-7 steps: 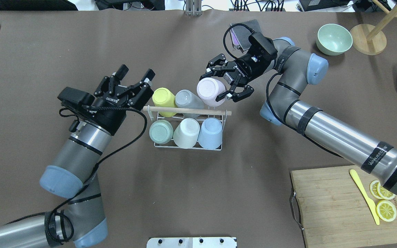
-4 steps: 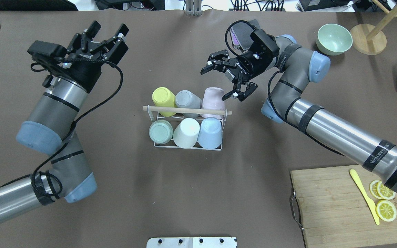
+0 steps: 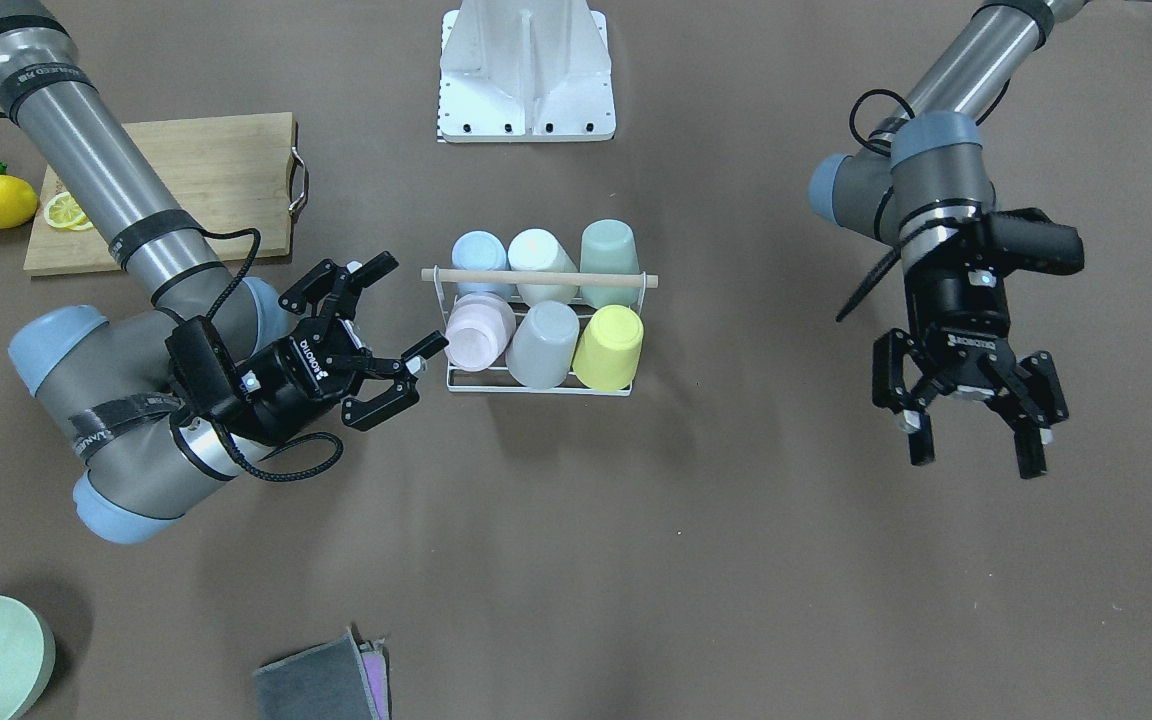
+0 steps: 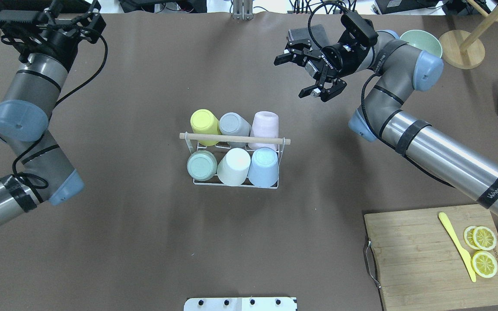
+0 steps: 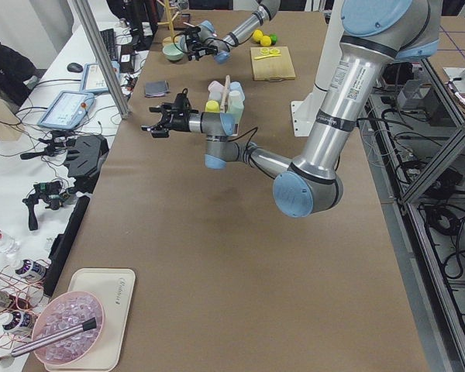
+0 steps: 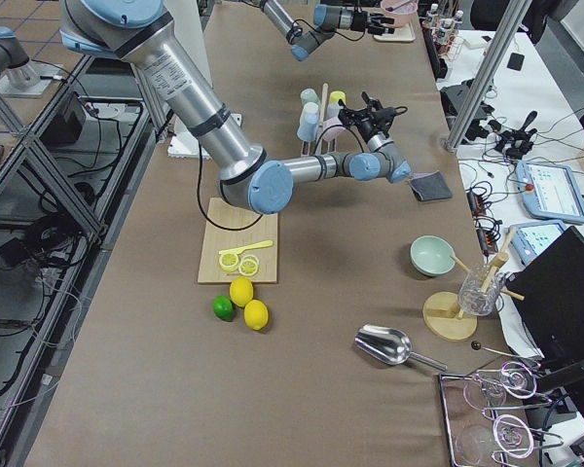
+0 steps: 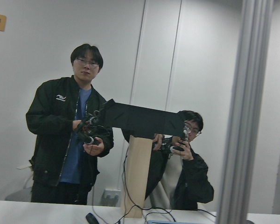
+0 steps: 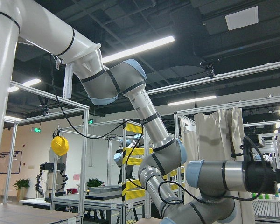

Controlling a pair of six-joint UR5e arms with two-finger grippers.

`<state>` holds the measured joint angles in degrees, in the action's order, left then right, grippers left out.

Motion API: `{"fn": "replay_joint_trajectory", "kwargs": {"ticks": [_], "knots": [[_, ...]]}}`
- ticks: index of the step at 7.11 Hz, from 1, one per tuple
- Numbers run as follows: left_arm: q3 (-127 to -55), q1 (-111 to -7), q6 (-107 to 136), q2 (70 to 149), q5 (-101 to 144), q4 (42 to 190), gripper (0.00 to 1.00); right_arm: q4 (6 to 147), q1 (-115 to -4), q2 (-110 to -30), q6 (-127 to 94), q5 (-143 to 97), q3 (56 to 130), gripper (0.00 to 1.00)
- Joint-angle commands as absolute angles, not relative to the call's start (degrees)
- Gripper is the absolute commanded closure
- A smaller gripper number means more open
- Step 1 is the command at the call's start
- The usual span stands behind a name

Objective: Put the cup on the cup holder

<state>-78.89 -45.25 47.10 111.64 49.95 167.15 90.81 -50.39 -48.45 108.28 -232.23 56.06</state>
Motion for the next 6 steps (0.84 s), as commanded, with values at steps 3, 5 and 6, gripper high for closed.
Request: {"fn": "replay_joint_trajectory", "kwargs": {"ticks": [3,5,6], "knots": [[-77.3,-62.0,47.0,98.9,79.2,149.7,0.02,91.1,-52.4,-61.2,64.7,-237.4,66.3,0.02],[-74.8,-71.8,43.5,98.7,99.0,141.8,0.02,96.9,-55.6,-65.9,34.7,-237.3,71.5,0.02],[-74.7,-74.9,38.9,98.5,104.8,136.1,0.02,102.9,-58.8,-67.3,18.0,-236.2,74.8,0.02]]}}
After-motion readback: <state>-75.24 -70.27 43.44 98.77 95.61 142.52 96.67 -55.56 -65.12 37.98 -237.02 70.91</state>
